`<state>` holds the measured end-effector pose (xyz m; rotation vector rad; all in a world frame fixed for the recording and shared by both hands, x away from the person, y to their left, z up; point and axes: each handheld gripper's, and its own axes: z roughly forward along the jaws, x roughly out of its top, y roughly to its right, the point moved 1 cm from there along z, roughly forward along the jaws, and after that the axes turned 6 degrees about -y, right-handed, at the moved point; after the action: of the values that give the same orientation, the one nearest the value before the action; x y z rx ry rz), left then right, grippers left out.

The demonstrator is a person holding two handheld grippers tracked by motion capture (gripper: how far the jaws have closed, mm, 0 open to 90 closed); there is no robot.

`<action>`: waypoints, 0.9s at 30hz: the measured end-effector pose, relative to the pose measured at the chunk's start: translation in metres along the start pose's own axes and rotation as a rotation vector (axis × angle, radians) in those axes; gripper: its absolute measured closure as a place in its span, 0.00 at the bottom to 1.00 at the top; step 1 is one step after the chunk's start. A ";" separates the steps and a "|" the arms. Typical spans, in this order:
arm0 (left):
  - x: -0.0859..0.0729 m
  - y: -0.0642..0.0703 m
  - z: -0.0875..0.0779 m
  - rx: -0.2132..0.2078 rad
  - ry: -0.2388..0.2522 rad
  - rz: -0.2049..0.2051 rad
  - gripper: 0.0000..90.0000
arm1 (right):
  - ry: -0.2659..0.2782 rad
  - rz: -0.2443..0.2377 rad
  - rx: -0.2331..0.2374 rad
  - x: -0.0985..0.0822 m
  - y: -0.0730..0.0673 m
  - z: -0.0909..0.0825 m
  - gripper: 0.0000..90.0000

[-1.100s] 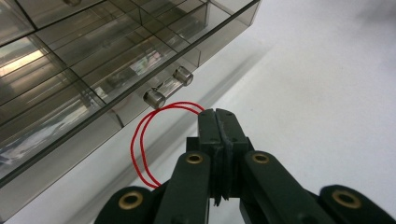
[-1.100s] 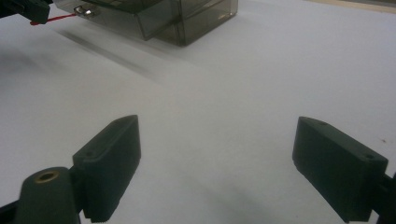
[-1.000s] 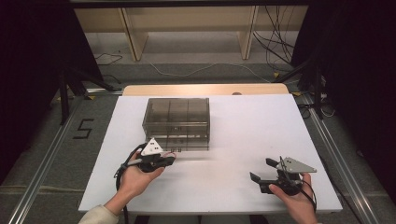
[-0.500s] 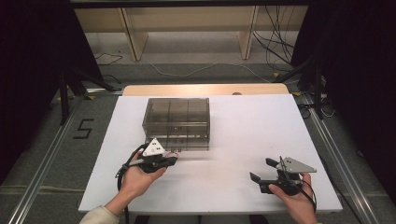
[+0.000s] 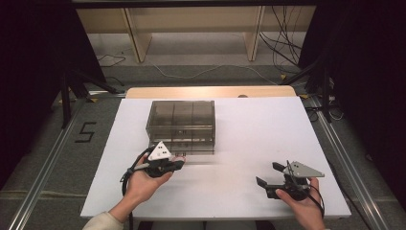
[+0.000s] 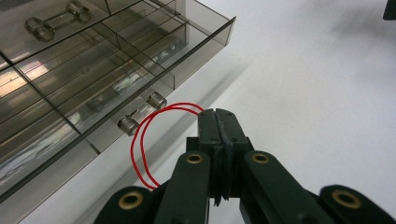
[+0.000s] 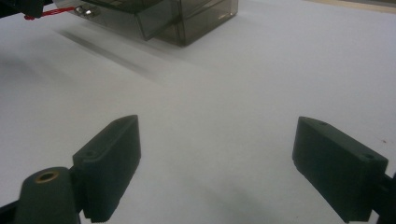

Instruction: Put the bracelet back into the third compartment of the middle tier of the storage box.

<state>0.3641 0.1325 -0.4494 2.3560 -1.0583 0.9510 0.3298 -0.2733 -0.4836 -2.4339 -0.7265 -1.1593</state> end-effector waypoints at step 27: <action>0.015 0.009 0.008 -0.017 0.010 0.027 1.00 | -0.002 -0.001 0.007 0.000 0.000 0.002 0.18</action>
<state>0.3674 0.1143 -0.4437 2.3261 -1.0933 0.9583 0.3310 -0.2726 -0.4847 -2.4290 -0.7315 -1.1531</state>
